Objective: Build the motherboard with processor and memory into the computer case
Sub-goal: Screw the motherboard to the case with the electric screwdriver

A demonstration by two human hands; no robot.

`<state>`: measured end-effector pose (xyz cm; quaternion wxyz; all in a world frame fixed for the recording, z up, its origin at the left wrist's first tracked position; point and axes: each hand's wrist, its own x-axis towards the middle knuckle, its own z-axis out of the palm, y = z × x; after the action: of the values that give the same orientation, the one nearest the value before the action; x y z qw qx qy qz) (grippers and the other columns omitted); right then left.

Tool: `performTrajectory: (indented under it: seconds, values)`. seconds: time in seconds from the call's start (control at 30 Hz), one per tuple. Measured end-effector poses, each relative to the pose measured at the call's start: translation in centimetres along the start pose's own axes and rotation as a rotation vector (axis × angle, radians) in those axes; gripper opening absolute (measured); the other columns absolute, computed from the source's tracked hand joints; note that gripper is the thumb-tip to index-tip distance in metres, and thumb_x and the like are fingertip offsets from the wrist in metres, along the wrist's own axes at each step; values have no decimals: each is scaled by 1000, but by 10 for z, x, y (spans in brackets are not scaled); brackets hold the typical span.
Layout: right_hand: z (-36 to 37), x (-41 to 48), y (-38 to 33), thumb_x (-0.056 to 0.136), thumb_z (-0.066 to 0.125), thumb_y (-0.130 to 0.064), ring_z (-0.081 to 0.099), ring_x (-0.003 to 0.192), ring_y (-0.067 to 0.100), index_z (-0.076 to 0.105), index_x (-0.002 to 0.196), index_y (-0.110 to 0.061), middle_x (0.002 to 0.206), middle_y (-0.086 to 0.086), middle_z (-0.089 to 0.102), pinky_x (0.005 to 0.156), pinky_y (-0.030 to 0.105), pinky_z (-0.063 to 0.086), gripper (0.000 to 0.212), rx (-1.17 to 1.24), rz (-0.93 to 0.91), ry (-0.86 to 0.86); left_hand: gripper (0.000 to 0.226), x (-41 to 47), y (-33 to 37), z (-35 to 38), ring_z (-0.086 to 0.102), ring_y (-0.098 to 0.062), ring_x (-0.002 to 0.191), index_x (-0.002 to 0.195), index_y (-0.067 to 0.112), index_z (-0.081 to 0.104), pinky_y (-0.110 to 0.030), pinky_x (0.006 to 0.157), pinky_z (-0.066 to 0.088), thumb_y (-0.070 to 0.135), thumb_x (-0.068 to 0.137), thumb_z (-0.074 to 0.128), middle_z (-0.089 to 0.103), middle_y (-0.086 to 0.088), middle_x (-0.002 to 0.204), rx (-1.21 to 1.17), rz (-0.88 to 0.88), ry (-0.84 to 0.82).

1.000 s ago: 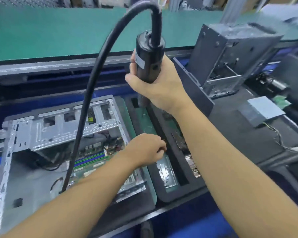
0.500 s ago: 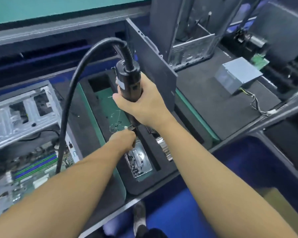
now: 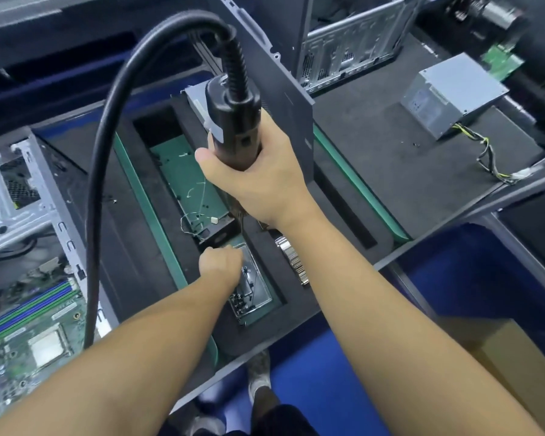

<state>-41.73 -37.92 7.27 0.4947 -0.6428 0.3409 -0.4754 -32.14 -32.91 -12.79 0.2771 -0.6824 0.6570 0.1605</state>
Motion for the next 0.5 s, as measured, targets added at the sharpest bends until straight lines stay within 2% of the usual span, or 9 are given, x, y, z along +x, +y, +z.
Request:
performTrajectory:
  seconds: [0.1, 0.2, 0.27, 0.4, 0.5]
  values:
    - [-3, -1, 0, 83, 74, -7, 57, 72, 20, 56, 87, -33, 79, 10, 60, 74, 32, 54, 32, 6, 5, 4, 36, 3, 1, 5, 64, -26, 98, 108, 19, 63, -32, 73, 34, -4, 82, 54, 65, -1, 109, 4, 1, 51]
    - [-4, -4, 3, 83, 74, -8, 59, 78, 29, 58, 90, -25, 81, 14, 61, 76, 35, 54, 25, 17, 33, -3, 34, 7, 0, 8, 64, -25, 97, 107, 20, 60, -34, 89, 37, -2, 83, 50, 65, 1, 110, 34, 31, 38]
    - [-3, -6, 5, 83, 74, -7, 58, 79, 30, 58, 92, -24, 82, 15, 60, 76, 34, 54, 25, 22, 45, -8, 33, 8, 1, 8, 64, -25, 99, 109, 20, 60, -36, 93, 37, 0, 85, 48, 64, 0, 111, 36, 29, 21]
    - [3, -7, 3, 83, 74, -7, 57, 78, 28, 56, 91, -33, 81, 13, 59, 75, 32, 53, 32, 18, 39, -13, 31, 7, -1, 0, 62, -29, 106, 115, 15, 60, -37, 89, 40, 4, 88, 51, 61, -4, 118, -43, 22, -28]
    - [9, -4, -6, 83, 74, -11, 58, 78, 25, 56, 93, -38, 81, 9, 60, 77, 32, 54, 34, 0, 34, -27, 25, 6, -10, -18, 61, -31, 106, 113, 7, 60, -39, 83, 50, 14, 89, 61, 59, -10, 117, -247, 14, -34]
